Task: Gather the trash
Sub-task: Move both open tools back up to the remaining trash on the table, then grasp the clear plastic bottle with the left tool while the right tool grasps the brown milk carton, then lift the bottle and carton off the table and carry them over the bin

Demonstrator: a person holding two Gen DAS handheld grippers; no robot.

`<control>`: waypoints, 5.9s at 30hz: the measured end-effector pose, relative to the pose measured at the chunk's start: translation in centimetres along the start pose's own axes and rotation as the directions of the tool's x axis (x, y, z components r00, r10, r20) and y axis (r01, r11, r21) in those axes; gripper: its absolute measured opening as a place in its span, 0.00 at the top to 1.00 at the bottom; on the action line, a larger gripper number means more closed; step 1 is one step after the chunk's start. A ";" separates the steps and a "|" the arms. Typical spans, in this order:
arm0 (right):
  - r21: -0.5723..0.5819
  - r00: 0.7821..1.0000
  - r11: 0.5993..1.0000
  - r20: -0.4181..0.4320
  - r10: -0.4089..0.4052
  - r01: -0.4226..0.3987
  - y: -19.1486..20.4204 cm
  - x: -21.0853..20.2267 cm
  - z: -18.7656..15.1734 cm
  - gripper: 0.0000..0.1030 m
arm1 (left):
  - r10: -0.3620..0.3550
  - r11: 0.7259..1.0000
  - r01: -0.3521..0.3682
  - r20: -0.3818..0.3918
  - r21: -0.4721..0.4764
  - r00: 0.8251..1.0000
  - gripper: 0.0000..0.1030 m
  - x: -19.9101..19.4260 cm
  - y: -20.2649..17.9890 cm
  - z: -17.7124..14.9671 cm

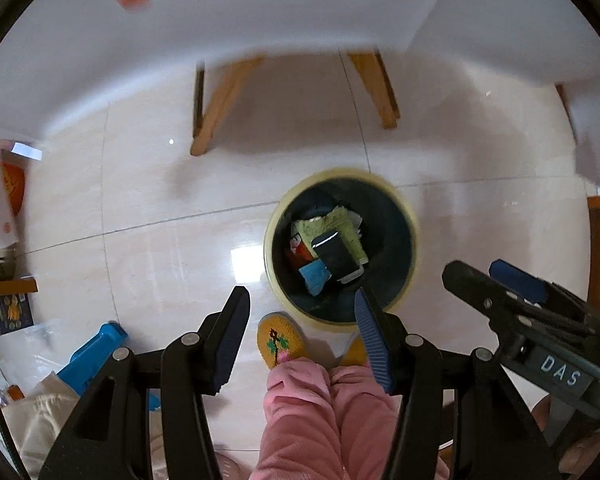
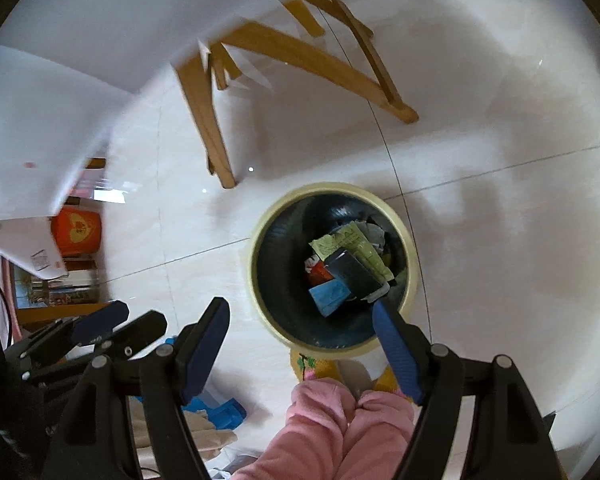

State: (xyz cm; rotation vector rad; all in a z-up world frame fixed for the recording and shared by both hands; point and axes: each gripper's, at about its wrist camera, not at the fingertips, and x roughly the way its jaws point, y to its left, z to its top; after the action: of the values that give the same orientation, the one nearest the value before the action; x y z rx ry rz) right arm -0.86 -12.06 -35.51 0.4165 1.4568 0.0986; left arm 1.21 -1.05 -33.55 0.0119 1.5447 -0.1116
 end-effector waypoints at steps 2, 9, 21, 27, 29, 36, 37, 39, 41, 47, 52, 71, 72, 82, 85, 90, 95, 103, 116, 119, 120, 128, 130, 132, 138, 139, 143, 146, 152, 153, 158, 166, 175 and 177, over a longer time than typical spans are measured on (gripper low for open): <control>-0.011 1.000 1.000 0.016 0.008 -0.008 0.6 -2.0 0.0 0.27 | -0.003 1.000 0.004 0.029 -0.010 1.000 0.49 -2.5 0.0 0.0; -0.073 0.996 0.996 0.076 0.048 -0.042 3.2 -10.7 0.3 0.28 | 0.000 0.999 0.006 0.130 -0.047 0.992 0.49 -12.1 -0.4 -0.5; -0.250 0.964 0.962 0.210 0.162 -0.107 7.5 -24.6 1.2 0.28 | 0.062 0.997 -0.042 0.324 -0.069 0.944 0.48 -27.5 -0.1 -0.8; -0.310 0.936 0.945 0.291 0.200 -0.105 9.2 -28.8 2.7 0.28 | 0.064 0.996 -0.035 0.405 -0.078 0.912 0.41 -33.3 1.1 1.1; -0.325 0.929 0.941 0.311 0.200 -0.094 9.8 -29.6 3.6 0.28 | 0.058 0.997 -0.035 0.416 -0.063 0.907 0.41 -34.7 1.6 2.5; -0.330 0.910 0.943 0.380 0.164 -0.032 11.8 -31.0 7.5 0.28 | 0.011 0.999 -0.030 0.428 0.039 0.904 0.41 -36.3 3.8 10.1; -0.323 0.907 0.946 0.392 0.154 -0.020 12.2 -31.0 8.3 0.28 | 0.000 0.998 -0.029 0.425 0.061 0.905 0.40 -36.2 4.4 11.9; -0.293 0.899 0.956 0.417 0.134 -0.007 13.1 -30.8 10.2 0.28 | -0.027 0.994 -0.018 0.416 0.105 0.909 0.41 -35.9 5.4 15.0; -0.257 0.891 0.966 0.438 0.118 -0.001 13.9 -30.6 11.6 0.28 | -0.051 0.988 -0.012 0.403 0.151 0.914 0.41 -35.5 6.0 17.6; -0.017 0.888 0.999 0.458 0.049 -0.046 15.9 -28.7 17.1 0.28 | -0.141 0.937 0.026 0.307 0.349 0.941 0.41 -33.0 7.6 26.9; 0.176 0.891 0.981 0.453 -0.006 -0.083 17.0 -26.4 20.7 0.28 | -0.175 0.886 0.063 0.205 0.460 0.963 0.41 -29.4 7.6 32.4; 0.458 0.913 0.886 0.389 -0.119 -0.080 18.8 -20.5 30.0 0.28 | -0.290 0.761 0.256 -0.040 0.596 0.956 0.43 -20.6 5.3 39.8; 0.471 0.916 0.879 0.381 -0.122 -0.079 18.8 -20.1 30.4 0.28 | -0.295 0.760 0.261 -0.042 0.595 0.955 0.44 -20.6 5.2 39.8; 0.544 0.943 0.839 0.270 -0.195 0.018 19.1 -16.6 33.3 0.28 | -0.315 0.775 0.296 -0.065 0.559 0.947 0.44 -20.4 5.7 39.4; 0.541 0.941 0.840 0.307 -0.146 -0.047 18.6 -16.8 32.5 0.53 | -0.319 0.771 0.302 -0.070 0.560 0.945 0.44 -20.6 5.6 39.2; 0.543 0.943 0.839 0.299 -0.144 -0.044 17.9 -17.7 30.4 0.61 | -0.323 0.753 0.311 -0.085 0.580 0.942 0.44 -20.5 4.5 38.7; 0.525 0.952 0.848 0.291 -0.094 -0.076 16.9 -18.2 27.8 0.66 | -0.313 0.721 0.311 -0.109 0.619 0.944 0.44 -20.5 3.6 37.6; 0.522 0.947 0.842 0.318 -0.043 -0.137 15.7 -18.6 23.5 0.66 | -0.288 0.697 0.291 -0.115 0.655 0.951 0.46 -20.7 1.7 35.0; 0.509 0.936 0.841 0.351 -0.010 -0.182 14.3 -20.2 19.2 0.67 | -0.281 0.691 0.268 -0.093 0.671 0.955 0.49 -22.5 -0.4 31.4; 0.493 0.933 0.849 0.360 -0.003 -0.187 14.4 -20.8 18.5 0.67 | -0.278 0.695 0.270 -0.097 0.667 0.956 0.55 -22.7 -0.7 30.7; 0.488 0.932 0.852 0.363 -0.001 -0.190 14.4 -21.0 18.3 0.67 | -0.279 0.695 0.273 -0.100 0.666 0.955 0.70 -22.9 -0.8 30.4; 0.455 0.931 0.869 0.365 0.015 -0.192 13.6 -22.1 16.7 0.67 | -0.268 0.719 0.279 -0.116 0.637 0.956 0.76 -23.0 -1.0 28.6; 0.448 0.930 0.872 0.367 0.022 -0.197 13.3 -22.4 16.5 0.67 | -0.268 0.721 0.274 -0.109 0.636 0.957 0.76 -23.1 -1.0 28.2; 0.440 0.930 0.876 0.365 0.029 -0.200 13.2 -22.5 16.3 0.67 | -0.267 0.724 0.272 -0.106 0.633 0.958 0.77 -23.1 -1.1 27.9; 0.418 0.934 0.885 0.354 0.049 -0.205 12.9 -22.6 15.6 0.67 | -0.271 0.731 0.268 -0.092 0.627 0.958 0.78 -23.6 -1.4 26.8; 0.413 0.934 0.887 0.353 0.054 -0.207 12.9 -22.7 15.4 0.67 | -0.274 0.730 0.268 -0.089 0.629 0.958 0.78 -23.8 -1.5 26.5; 0.388 0.934 0.899 0.352 0.061 -0.205 12.8 -23.2 14.8 0.67 | -0.284 0.724 0.265 -0.075 0.637 0.956 0.78 -24.7 -1.9 25.3; 0.367 0.933 0.908 0.353 0.064 -0.202 12.7 -23.7 14.4 0.67 | -0.294 0.723 0.269 -0.069 0.636 0.953 0.78 -25.4 -2.1 24.4; 0.312 0.931 0.929 0.355 0.081 -0.200 12.0 -24.9 13.1 0.67 | -0.313 0.735 0.264 -0.032 0.625 0.949 0.78 -26.9 -3.1 21.9; 0.300 0.931 0.933 0.354 0.084 -0.198 11.8 -25.2 12.8 0.67 | -0.316 0.739 0.261 -0.023 0.620 0.949 0.78 -27.1 -3.2 21.4; 0.234 0.931 0.954 0.352 0.095 -0.186 10.3 -27.0 10.8 0.67 | -0.320 0.780 0.256 0.013 0.571 0.947 0.78 -27.7 -4.1 18.6; 0.154 0.935 0.969 0.328 0.134 -0.193 6.9 -28.5 6.2 0.67 | -0.289 0.828 0.231 0.036 0.512 0.957 0.78 -27.0 -6.9 12.3; 0.123 0.950 0.968 0.254 0.181 -0.218 2.7 -27.2 1.0 0.67 | -0.241 0.879 0.209 0.021 0.428 0.970 0.78 -24.7 -9.2 6.0; 0.128 0.952 0.966 0.240 0.190 -0.225 1.9 -26.8 0.2 0.67 | -0.229 0.882 0.200 0.017 0.426 0.973 0.78 -24.3 -9.5 5.1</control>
State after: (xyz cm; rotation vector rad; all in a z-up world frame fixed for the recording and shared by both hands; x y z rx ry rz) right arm -3.59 -18.74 -9.68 0.6867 1.1964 0.1037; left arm 5.01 -9.37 -8.61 0.1786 1.4245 -0.6183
